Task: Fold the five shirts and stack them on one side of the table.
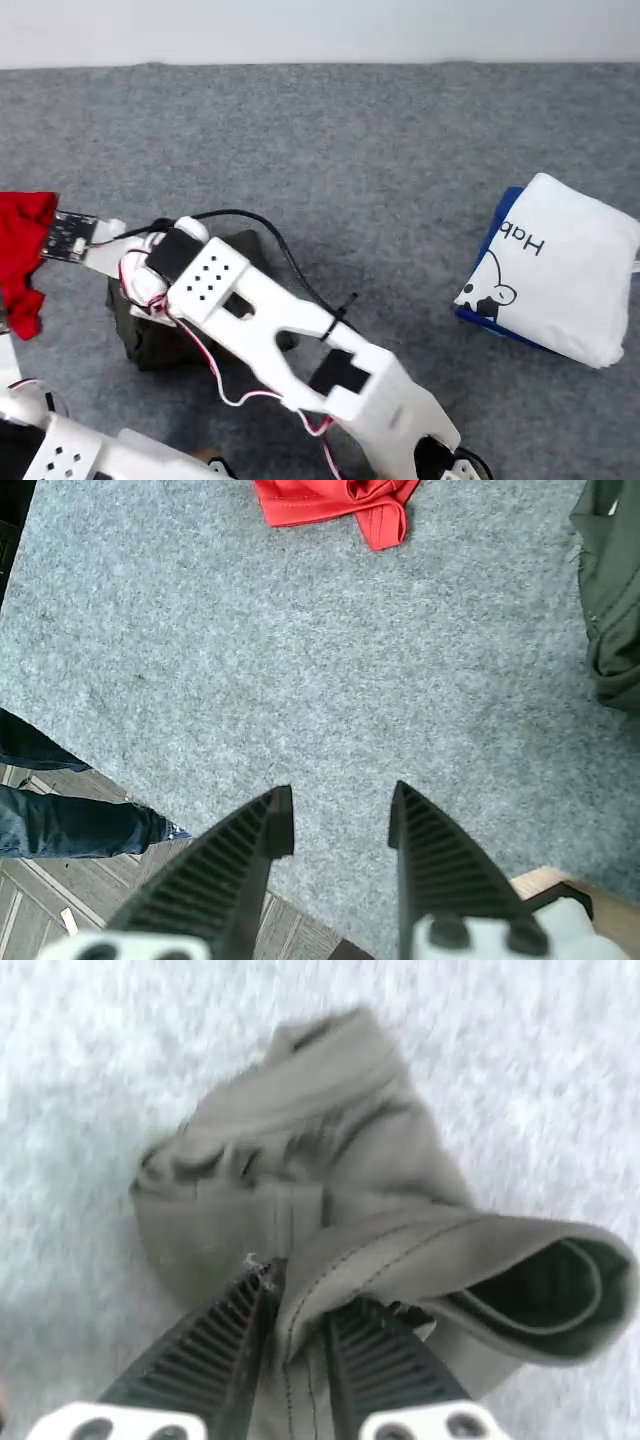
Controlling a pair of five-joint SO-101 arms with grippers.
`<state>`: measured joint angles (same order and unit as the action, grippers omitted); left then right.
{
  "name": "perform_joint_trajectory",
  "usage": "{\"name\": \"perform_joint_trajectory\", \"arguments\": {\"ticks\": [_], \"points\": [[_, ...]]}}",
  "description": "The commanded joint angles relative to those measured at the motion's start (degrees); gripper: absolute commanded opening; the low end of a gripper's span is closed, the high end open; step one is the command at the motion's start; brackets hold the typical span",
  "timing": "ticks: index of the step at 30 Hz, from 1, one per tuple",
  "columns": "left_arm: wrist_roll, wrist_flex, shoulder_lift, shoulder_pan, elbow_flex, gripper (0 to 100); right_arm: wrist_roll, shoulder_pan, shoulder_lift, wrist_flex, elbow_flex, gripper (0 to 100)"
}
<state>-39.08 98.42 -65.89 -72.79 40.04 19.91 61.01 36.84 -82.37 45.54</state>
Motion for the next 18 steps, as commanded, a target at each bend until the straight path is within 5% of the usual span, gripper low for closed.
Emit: {"name": "perform_joint_trajectory", "arguments": {"ticks": [1,4,11,18], "points": [[-0.4,0.7,-0.4,0.3,-1.7,16,-0.4,2.2,3.5,0.2,10.9,1.4],[-0.4,0.7,-0.4,0.2,-1.7,16,-0.4,3.8,7.6,0.2,15.9,3.2],[-0.4,0.7,-0.4,-0.1,-1.7,16,-8.6,4.2,10.5,-3.0,25.8,30.6],[-0.4,0.7,-0.4,-0.1,-1.7,16,-5.9,0.6,10.4,-16.5,35.4,18.8]]}}
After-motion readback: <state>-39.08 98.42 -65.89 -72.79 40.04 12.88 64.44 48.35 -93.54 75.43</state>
